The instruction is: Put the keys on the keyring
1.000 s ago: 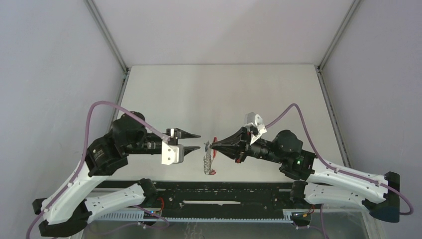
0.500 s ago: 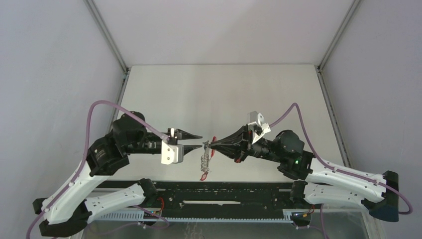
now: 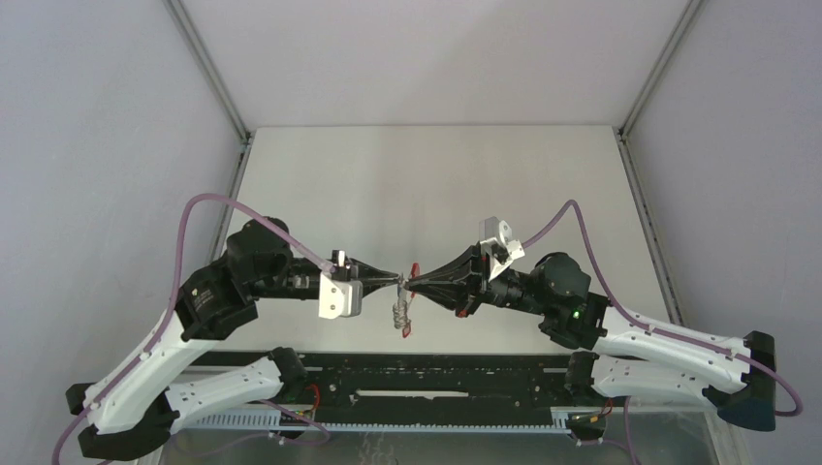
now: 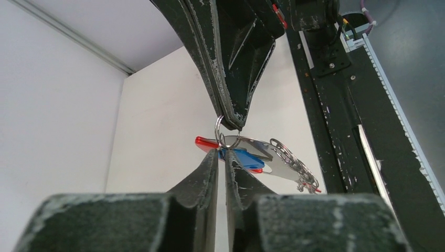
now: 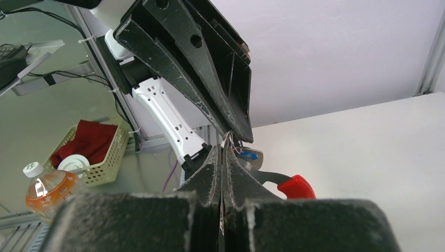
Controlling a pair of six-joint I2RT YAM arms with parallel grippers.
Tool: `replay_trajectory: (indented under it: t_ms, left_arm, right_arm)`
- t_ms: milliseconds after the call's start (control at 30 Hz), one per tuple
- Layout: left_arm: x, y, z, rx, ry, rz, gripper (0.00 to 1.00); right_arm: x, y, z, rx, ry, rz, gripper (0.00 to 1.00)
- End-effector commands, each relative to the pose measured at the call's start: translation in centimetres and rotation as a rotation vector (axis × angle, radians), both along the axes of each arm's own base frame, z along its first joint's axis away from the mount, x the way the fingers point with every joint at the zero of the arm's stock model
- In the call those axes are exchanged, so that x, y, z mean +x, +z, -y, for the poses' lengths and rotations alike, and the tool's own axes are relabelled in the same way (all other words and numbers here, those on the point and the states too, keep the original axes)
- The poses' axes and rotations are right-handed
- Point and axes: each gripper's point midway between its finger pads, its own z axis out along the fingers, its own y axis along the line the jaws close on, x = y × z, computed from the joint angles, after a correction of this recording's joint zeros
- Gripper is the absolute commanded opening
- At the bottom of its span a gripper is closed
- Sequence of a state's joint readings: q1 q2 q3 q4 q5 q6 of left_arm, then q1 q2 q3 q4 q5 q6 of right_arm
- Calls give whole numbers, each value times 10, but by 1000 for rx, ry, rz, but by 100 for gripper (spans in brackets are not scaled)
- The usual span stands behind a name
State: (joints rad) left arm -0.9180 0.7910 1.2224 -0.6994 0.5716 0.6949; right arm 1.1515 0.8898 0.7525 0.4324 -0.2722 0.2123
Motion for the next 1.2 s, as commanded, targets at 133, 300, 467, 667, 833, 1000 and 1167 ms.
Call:
replay_trajectory:
  t_ms: [133,300,467,667,833,1000,1167]
  left_arm:
    - [-4,-4,3,-5,-30,17,5]
    - [-7,-12,0,23,-58,67,2]
    - [-8,-17,-1,43,-72,107,2]
    - [-10,-20,-1,57,-89,133,2]
    - [-15,-19,-3,57,-103,128,11]
    - [-19,-20,-4,60,-113,91,36]
    - [-11,-6,-3,14,-22,8,39]
  right_arm:
    - [0,24,6,83,-4,18,0]
    - [2,24,6,82,-12,12,0]
    - [2,23,6,82,-14,8,0]
    - [4,22,6,76,-20,3,0]
    - [6,18,5,61,-29,-2,0]
    - [6,16,5,54,-30,1,0]
    - [4,14,6,41,-27,4,0]
